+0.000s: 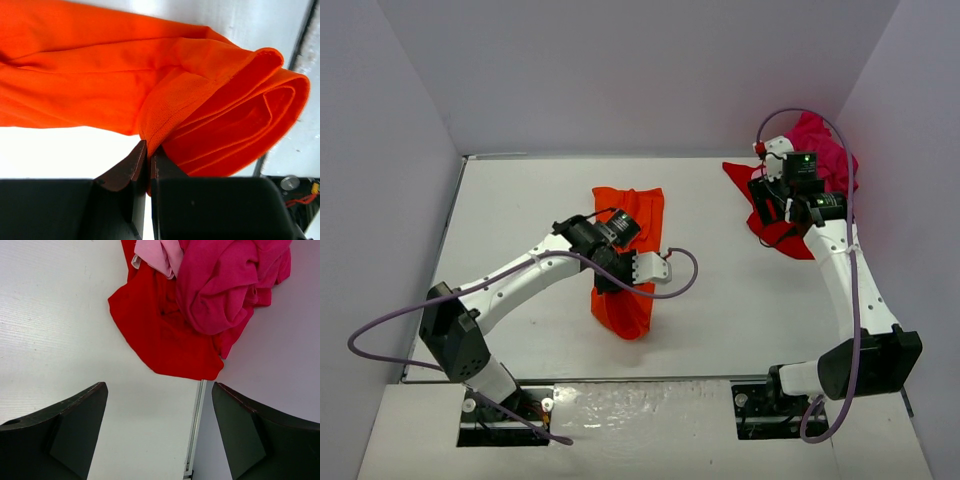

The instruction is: Fold and stack the t-shirts

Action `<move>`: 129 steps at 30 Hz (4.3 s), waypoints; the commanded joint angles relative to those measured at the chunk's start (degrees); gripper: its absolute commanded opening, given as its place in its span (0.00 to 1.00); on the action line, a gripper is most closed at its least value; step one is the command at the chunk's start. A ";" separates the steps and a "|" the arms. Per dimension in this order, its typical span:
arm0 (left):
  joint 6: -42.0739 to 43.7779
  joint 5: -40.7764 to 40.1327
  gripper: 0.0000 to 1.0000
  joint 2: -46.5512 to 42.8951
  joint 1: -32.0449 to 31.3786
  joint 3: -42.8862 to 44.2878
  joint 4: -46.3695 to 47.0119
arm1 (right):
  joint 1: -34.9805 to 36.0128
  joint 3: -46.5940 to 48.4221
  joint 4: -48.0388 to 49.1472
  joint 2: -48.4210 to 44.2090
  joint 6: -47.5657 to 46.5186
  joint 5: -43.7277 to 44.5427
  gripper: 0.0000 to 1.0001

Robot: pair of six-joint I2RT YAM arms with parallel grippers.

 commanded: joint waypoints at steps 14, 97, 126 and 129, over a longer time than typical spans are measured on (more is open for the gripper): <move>4.81 4.28 0.00 20.02 13.02 20.80 1.71 | 3.41 -0.67 2.38 2.91 0.57 -1.88 0.82; -4.18 2.33 0.00 27.31 22.16 18.30 11.32 | 12.45 -2.93 3.57 4.53 -6.75 -8.92 0.05; -16.31 31.28 0.00 8.23 23.97 5.74 13.11 | 2.54 -1.55 8.09 5.35 -7.52 -5.28 0.09; -9.92 44.36 0.00 15.85 25.41 5.61 3.89 | 1.24 -0.86 8.18 5.77 -6.42 -5.73 0.09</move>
